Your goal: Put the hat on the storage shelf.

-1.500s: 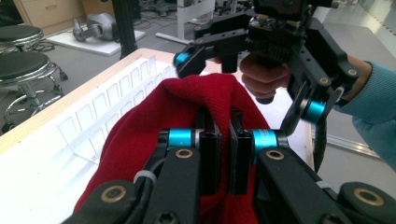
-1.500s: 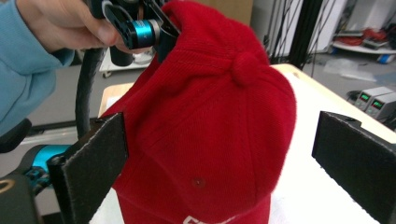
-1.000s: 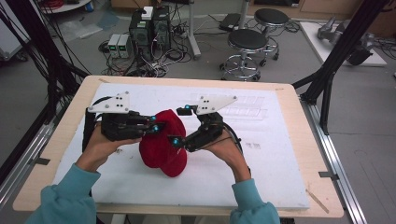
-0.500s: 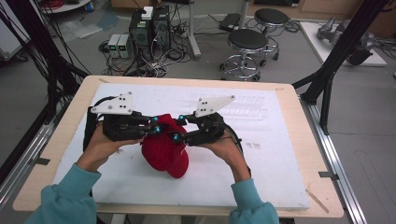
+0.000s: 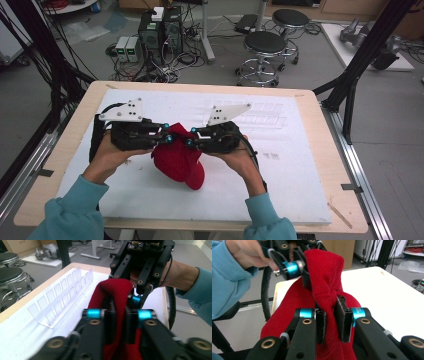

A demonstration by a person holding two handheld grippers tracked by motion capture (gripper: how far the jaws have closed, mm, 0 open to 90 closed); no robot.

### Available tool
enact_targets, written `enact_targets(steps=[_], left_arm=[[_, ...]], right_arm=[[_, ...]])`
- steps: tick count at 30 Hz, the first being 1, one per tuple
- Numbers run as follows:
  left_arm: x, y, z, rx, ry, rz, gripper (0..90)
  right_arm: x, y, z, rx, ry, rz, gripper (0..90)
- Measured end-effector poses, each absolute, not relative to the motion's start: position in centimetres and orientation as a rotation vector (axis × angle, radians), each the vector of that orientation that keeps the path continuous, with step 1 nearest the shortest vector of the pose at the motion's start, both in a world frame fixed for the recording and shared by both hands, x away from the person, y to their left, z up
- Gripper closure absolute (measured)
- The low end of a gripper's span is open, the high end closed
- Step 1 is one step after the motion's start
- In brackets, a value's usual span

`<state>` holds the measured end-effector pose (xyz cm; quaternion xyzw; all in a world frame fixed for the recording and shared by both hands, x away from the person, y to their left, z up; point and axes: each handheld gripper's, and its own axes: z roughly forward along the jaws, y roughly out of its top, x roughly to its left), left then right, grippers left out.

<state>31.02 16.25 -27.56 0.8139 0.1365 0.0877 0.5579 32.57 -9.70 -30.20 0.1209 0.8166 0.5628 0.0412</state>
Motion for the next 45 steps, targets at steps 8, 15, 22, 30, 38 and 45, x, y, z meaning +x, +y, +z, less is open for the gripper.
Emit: enact_targets(steps=[8,15,22,30,38,45], left_arm=[[31.0,16.8,-28.0,1.904,0.451,0.253,13.9],[30.0,18.3,-27.9,1.838,0.464,0.305,9.1],[29.1,19.6,-28.7,1.806,0.493,0.322,9.1],[28.2,19.9,-30.5,1.814,0.51,0.313,9.1],[27.5,18.3,-33.6,1.829,0.543,0.298,9.3],[27.2,16.3,-35.9,1.843,0.567,0.289,9.6]], right_arm=[[32.6,-10.1,-30.0,0.469,2.428,1.716,80.5],[32.6,-10.6,-29.5,0.528,2.373,1.736,80.5],[32.6,-10.7,-29.1,0.592,2.309,1.738,80.5],[32.7,-11.0,-28.6,0.655,2.224,1.753,80.5],[32.6,-11.0,-28.0,0.679,2.174,1.758,80.5],[32.5,-11.2,-27.7,0.706,2.124,1.776,80.5]])
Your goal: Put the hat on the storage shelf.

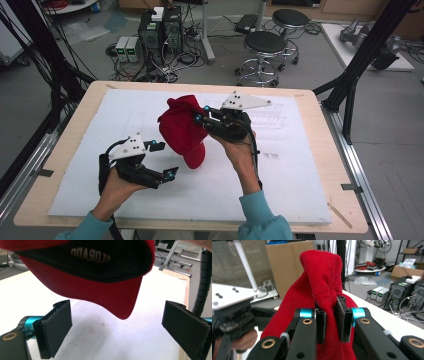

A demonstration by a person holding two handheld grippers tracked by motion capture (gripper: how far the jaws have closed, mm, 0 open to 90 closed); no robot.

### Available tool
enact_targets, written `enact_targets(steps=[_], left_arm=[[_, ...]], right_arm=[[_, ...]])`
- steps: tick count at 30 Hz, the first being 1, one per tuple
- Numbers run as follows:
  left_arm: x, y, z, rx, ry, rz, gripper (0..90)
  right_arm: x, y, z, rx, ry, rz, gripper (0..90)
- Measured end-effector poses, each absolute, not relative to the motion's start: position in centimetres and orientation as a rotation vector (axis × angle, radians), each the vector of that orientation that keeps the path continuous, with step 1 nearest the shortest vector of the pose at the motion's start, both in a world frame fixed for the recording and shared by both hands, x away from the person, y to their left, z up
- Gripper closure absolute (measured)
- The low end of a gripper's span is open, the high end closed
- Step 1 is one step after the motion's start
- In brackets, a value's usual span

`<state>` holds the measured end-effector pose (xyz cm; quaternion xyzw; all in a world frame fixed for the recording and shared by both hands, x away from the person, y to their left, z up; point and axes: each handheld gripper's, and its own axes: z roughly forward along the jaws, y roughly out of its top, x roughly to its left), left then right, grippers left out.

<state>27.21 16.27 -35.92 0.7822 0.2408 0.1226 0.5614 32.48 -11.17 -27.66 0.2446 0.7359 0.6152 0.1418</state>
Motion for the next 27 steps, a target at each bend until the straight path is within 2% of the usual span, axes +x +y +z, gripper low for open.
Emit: enact_targets(steps=[12,15,20,27], left_arm=[[27.0,14.0,-37.9,1.824,0.606,0.282,13.9],[27.1,13.6,-38.1,1.823,0.611,0.289,17.2],[27.2,12.6,-38.3,1.809,0.602,0.283,28.0],[27.3,12.4,-38.5,1.789,0.591,0.28,51.1]], right_arm=[[32.2,-11.2,-27.3,0.753,2.069,1.787,80.5],[32.1,-11.1,-27.3,0.768,2.06,1.793,80.5],[32.0,-10.7,-27.3,0.775,2.067,1.795,80.5],[31.9,-10.5,-27.4,0.777,2.055,1.812,80.5]])
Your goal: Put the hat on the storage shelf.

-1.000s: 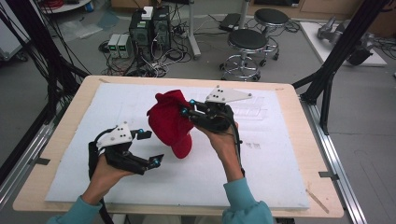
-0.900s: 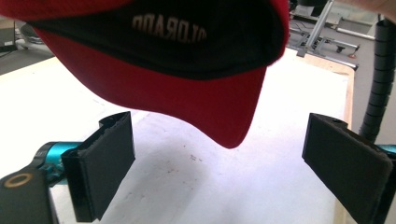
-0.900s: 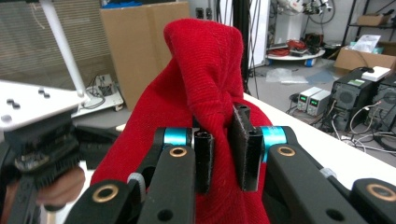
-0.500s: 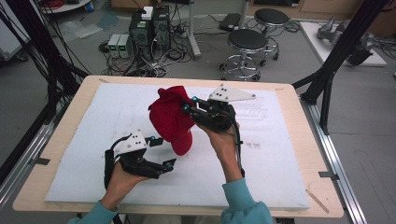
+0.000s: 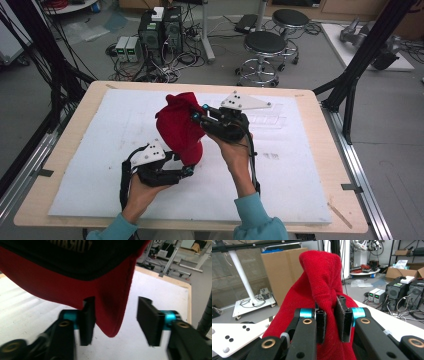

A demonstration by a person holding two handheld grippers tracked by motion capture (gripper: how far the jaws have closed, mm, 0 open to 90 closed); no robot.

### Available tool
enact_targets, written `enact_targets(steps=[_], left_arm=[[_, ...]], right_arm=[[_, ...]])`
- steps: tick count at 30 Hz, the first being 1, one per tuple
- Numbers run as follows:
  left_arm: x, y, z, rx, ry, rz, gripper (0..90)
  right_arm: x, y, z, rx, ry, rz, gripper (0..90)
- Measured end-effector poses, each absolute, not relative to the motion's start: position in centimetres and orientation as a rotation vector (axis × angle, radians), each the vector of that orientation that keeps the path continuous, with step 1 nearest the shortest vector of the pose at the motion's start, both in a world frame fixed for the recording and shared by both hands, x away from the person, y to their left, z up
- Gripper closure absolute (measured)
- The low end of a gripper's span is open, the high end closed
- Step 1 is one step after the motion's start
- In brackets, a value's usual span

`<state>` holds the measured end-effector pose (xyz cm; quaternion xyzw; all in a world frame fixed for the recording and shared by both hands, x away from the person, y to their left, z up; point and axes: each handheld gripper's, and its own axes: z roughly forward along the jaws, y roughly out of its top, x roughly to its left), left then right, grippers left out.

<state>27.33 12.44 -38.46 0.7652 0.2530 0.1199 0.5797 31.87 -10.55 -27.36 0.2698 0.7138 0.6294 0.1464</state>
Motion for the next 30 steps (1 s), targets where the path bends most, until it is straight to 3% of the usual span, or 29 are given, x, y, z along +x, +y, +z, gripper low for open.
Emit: enact_targets(steps=[9,14,16,28,30], left_arm=[[27.33,12.44,-38.73,1.801,0.592,0.307,71.1],[27.43,12.55,-38.79,1.81,0.609,0.331,77.4],[27.5,12.76,-38.77,1.805,0.621,0.327,84.3],[27.68,12.93,-38.68,1.801,0.652,0.312,85.5],[27.87,13.08,-38.52,1.794,0.662,0.308,85.6]], right_arm=[[31.64,-10.33,-27.34,0.778,2.046,1.84,80.4],[31.53,-10.27,-27.33,0.77,2.042,1.839,80.5],[31.44,-10.35,-27.31,0.775,2.043,1.841,80.5],[31.42,-10.75,-27.64,0.739,2.036,1.85,79.3],[31.36,-10.74,-27.59,0.726,2.033,1.846,69.5]])
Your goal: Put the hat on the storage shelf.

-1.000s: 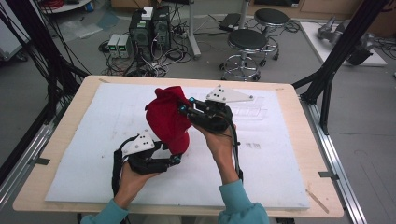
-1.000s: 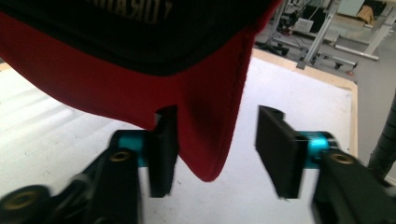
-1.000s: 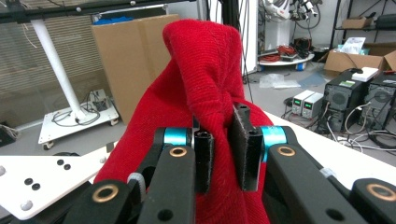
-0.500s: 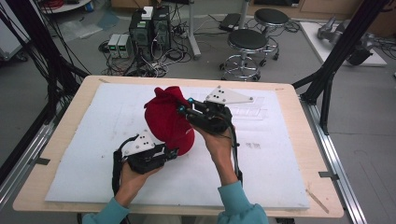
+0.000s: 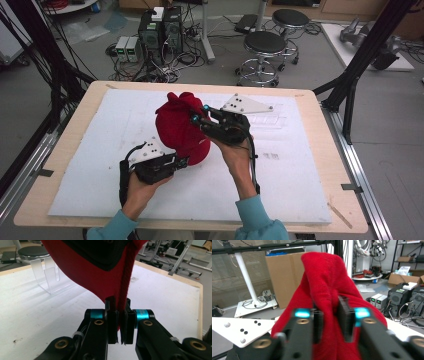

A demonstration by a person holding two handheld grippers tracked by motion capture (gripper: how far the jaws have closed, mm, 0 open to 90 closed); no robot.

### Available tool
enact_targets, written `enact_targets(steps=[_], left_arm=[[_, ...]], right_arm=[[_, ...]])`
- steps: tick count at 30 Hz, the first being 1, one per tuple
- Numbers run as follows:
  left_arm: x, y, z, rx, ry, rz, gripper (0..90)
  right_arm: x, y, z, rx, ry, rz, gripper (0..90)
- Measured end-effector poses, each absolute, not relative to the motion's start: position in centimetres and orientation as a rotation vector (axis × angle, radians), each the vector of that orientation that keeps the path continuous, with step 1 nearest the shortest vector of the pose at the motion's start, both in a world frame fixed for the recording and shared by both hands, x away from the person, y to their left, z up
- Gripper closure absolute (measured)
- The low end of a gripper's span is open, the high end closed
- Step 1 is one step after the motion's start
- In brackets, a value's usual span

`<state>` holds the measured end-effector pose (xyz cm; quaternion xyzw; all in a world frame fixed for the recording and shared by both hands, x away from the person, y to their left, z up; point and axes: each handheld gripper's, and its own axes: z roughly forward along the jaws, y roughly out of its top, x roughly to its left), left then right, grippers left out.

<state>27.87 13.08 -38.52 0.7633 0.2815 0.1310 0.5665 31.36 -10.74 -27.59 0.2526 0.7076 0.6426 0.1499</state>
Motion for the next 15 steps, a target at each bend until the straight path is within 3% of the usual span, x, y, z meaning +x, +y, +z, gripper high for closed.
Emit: enact_targets(steps=[3,4,5,9,11,14,15], left_arm=[[28.0,13.1,-38.4,1.795,0.668,0.317,85.6],[28.0,13.1,-38.4,1.795,0.668,0.317,85.6],[28.1,13.2,-38.2,1.789,0.668,0.312,85.6],[28.4,13.1,-37.6,1.787,0.668,0.322,85.6],[28.5,13.0,-37.2,1.792,0.663,0.336,85.6],[28.7,12.9,-36.8,1.793,0.662,0.344,85.6],[28.8,12.9,-36.5,1.794,0.657,0.357,85.6]], right_arm=[[31.3,-11.0,-27.5,0.714,2.021,1.84,55.8],[31.3,-11.0,-27.5,0.714,2.021,1.84,55.8],[31.3,-11.1,-27.4,0.73,2.006,1.827,39.1],[31.4,-11.7,-27.5,0.755,1.994,1.809,18.9],[31.4,-12.0,-27.5,0.781,1.978,1.805,9.9],[31.2,-12.5,-27.4,0.791,1.962,1.785,9.2],[31.1,-12.9,-27.4,0.796,1.949,1.772,0.5]])
